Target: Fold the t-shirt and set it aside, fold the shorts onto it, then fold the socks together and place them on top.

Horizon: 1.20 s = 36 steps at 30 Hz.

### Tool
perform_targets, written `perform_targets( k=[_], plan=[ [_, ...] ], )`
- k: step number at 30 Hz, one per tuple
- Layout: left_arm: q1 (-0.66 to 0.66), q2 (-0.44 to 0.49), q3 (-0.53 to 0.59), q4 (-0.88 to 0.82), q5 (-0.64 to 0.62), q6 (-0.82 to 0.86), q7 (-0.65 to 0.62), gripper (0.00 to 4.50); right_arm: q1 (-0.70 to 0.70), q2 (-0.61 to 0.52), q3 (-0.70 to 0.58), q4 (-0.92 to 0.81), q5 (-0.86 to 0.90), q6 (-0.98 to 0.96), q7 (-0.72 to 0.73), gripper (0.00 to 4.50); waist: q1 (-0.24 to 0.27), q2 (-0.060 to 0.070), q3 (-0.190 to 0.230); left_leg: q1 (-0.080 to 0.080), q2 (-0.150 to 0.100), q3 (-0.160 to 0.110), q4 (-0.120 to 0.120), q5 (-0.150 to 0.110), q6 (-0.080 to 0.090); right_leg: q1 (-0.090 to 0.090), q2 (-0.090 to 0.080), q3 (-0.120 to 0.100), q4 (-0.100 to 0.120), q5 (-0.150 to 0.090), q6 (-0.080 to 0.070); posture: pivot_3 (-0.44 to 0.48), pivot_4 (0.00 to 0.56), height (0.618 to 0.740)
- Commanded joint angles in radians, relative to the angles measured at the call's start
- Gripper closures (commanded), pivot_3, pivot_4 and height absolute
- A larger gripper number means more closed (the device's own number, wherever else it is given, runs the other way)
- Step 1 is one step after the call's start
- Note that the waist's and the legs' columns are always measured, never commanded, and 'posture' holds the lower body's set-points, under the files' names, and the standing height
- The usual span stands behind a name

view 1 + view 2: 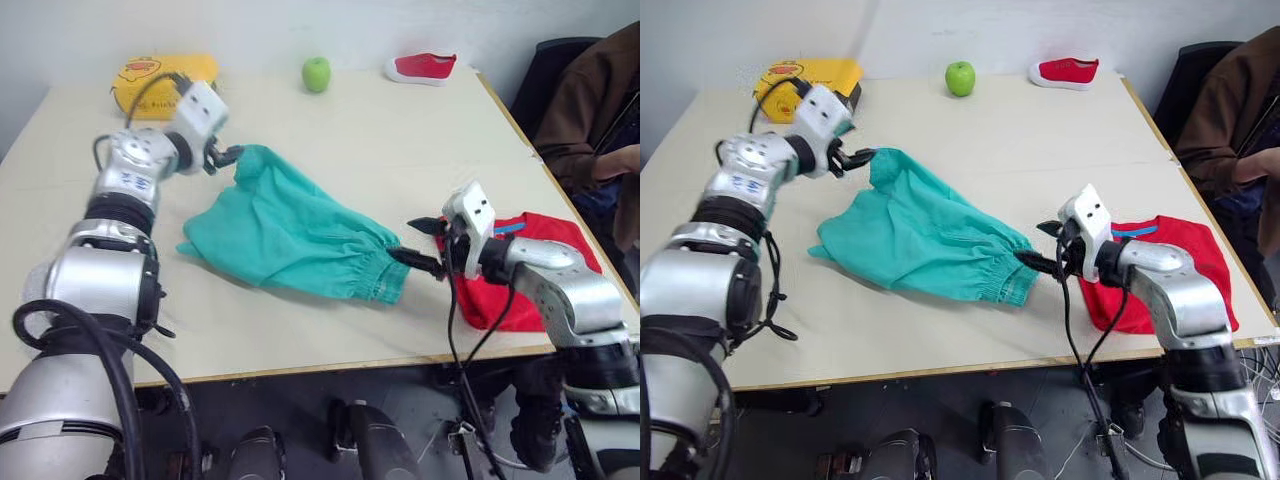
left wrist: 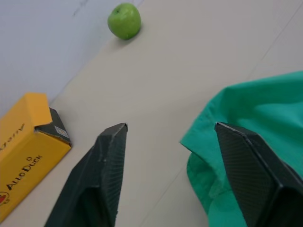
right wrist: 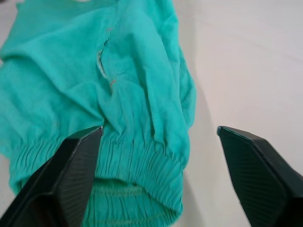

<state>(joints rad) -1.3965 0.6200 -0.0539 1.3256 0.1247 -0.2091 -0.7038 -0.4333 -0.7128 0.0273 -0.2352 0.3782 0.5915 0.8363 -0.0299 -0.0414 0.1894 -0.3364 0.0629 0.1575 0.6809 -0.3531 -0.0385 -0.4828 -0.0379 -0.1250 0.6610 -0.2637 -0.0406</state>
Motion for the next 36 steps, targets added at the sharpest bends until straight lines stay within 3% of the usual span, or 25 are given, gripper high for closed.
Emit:
perform_targets(
  k=[1,3,5,8,11,14,21,23,26,31,35,36],
  plan=[
    [0.016,0.048,0.050,-0.098,-0.081,-0.042,-0.261,0.18,0.041,-0.053,0.047,-0.180,-0.060,-0.102,0.044,0.00,0.001,0.000,0.000,0.000,0.000,0.000,0.000,0.000,-0.001,0.000,0.001,0.000,0.000,0.000,0.000,0.000,0.150,0.740],
    [0.129,0.097,0.035,-0.237,-0.128,0.013,-0.516,0.04,0.068,-0.064,0.076,-0.242,-0.091,-0.122,0.037,0.00,-0.001,0.001,0.000,0.001,0.000,0.002,0.001,0.000,-0.001,0.001,0.001,0.000,0.000,0.000,0.000,0.000,0.150,0.740],
    [0.251,0.145,0.017,-0.403,-0.160,0.087,-0.655,0.04,0.080,-0.064,0.097,-0.275,-0.113,-0.125,0.026,0.00,-0.006,0.001,-0.001,0.003,0.001,0.003,0.001,-0.001,-0.002,0.001,0.003,0.004,0.000,-0.001,-0.001,0.000,0.150,0.740],
    [0.489,0.230,0.009,-0.699,-0.163,0.146,-0.688,0.04,0.068,-0.048,0.153,-0.285,-0.143,-0.123,0.029,0.00,-0.009,0.001,0.000,0.004,0.003,0.003,0.002,-0.001,-0.004,0.000,0.007,0.008,0.001,-0.001,-0.002,0.000,0.150,0.740],
    [0.665,0.276,0.020,-0.877,-0.156,0.176,-0.659,0.04,0.047,-0.027,0.218,-0.239,-0.210,-0.162,0.023,0.00,-0.002,0.001,0.000,0.003,0.005,0.003,0.002,-0.002,-0.005,-0.001,0.009,0.010,0.001,-0.003,-0.004,0.000,0.150,0.740],
    [0.731,0.287,0.013,-0.908,-0.109,0.129,-0.577,0.04,0.025,0.004,0.265,-0.185,-0.283,-0.208,-0.003,0.00,0.013,0.000,-0.001,0.004,0.005,0.002,0.003,-0.002,-0.005,-0.001,0.008,0.010,0.000,-0.003,-0.004,0.000,0.150,0.740],
    [0.685,0.223,-0.040,-0.768,0.001,-0.057,-0.388,0.04,0.011,0.013,0.358,-0.023,-0.504,-0.427,-0.055,0.00,0.028,-0.001,-0.002,0.004,0.003,0.002,0.003,-0.002,-0.003,0.000,0.006,0.010,-0.001,-0.003,-0.004,0.000,0.150,0.740],
    [0.665,0.195,-0.050,-0.707,0.016,-0.098,-0.344,0.00,0.002,0.006,0.378,0.057,-0.592,-0.561,-0.105,0.38,0.028,-0.001,-0.002,0.004,0.003,0.002,0.003,-0.002,-0.003,0.000,0.006,0.010,-0.001,-0.003,-0.004,0.000,0.150,0.740],
    [0.641,0.147,-0.035,-0.651,-0.029,-0.085,-0.344,0.60,0.013,0.004,0.366,0.113,-0.614,-0.657,-0.111,1.23,0.026,-0.002,-0.002,0.006,0.002,0.003,0.003,-0.002,-0.003,0.002,0.007,0.009,0.000,-0.003,-0.004,0.000,0.150,0.740],
    [0.665,0.144,-0.053,-0.638,-0.021,-0.104,-0.366,2.20,0.011,-0.003,0.332,0.150,-0.611,-0.721,-0.097,3.00,0.026,-0.002,-0.002,0.008,0.003,0.003,0.002,-0.002,-0.004,0.003,0.007,0.010,0.000,-0.003,-0.004,0.000,0.150,0.740],
    [0.735,0.155,-0.038,-0.729,-0.086,-0.030,-0.437,3.50,-0.004,0.000,0.316,0.183,-0.593,-0.756,-0.069,4.36,0.024,-0.002,-0.002,0.008,0.004,0.003,0.002,-0.002,-0.004,0.003,0.007,0.010,0.000,-0.003,-0.004,0.000,0.150,0.740],
    [0.782,0.163,-0.025,-0.802,-0.127,0.032,-0.467,3.79,-0.006,-0.002,0.310,0.189,-0.574,-0.769,-0.049,4.50,0.022,-0.002,-0.002,0.009,0.004,0.004,0.002,-0.002,-0.004,0.003,0.007,0.010,0.000,-0.003,-0.004,0.000,0.150,0.740]
  ],
)
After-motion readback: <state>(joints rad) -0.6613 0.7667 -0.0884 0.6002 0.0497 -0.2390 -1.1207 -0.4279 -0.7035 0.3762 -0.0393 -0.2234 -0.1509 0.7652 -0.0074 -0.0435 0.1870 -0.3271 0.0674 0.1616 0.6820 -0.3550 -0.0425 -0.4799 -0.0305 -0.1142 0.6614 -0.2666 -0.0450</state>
